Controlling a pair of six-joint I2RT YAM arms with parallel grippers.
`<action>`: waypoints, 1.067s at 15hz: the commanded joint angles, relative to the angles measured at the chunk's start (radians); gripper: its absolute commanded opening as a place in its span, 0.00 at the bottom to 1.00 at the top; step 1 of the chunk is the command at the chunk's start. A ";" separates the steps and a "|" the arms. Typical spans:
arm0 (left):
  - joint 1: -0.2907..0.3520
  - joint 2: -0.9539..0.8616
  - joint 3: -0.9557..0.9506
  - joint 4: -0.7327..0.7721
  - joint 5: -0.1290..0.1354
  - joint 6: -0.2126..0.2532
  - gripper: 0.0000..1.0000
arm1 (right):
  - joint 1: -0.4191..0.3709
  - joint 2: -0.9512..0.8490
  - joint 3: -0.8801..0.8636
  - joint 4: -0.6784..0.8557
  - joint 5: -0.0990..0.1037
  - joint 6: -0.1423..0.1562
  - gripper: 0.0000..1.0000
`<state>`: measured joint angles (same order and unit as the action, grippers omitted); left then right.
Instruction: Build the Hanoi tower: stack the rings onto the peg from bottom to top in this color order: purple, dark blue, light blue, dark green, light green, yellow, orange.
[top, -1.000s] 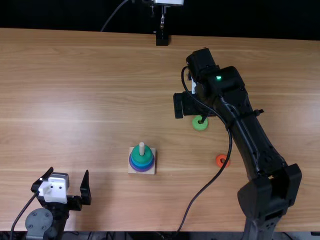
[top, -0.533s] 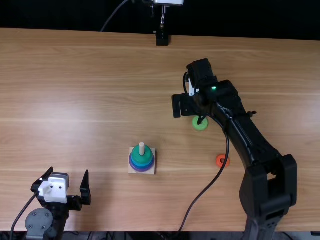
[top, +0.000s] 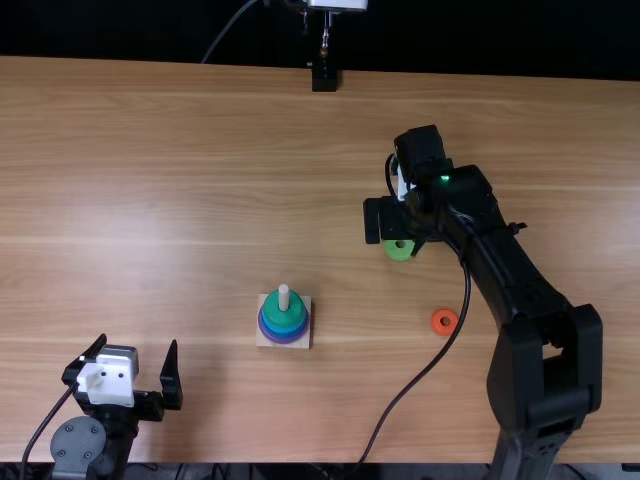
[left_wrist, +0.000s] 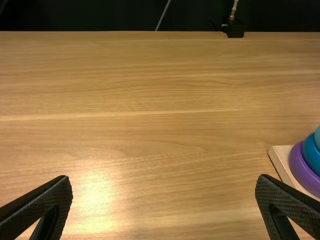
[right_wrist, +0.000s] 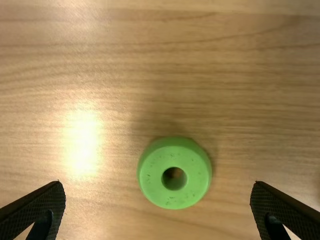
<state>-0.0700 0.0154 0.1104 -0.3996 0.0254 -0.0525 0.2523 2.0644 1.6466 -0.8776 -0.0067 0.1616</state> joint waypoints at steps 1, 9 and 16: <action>0.012 -0.015 -0.110 -0.073 -0.003 0.012 1.00 | -0.018 0.023 -0.018 0.000 0.009 0.002 1.00; 0.012 -0.015 -0.110 -0.073 -0.003 0.012 1.00 | -0.022 0.089 -0.027 0.004 0.007 0.000 1.00; 0.012 -0.015 -0.110 -0.073 -0.003 0.012 1.00 | -0.021 0.128 -0.025 0.002 0.007 0.002 1.00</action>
<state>-0.0700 0.0154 0.1104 -0.3992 0.0261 -0.0528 0.2459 2.1757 1.6283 -0.8753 -0.0071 0.1596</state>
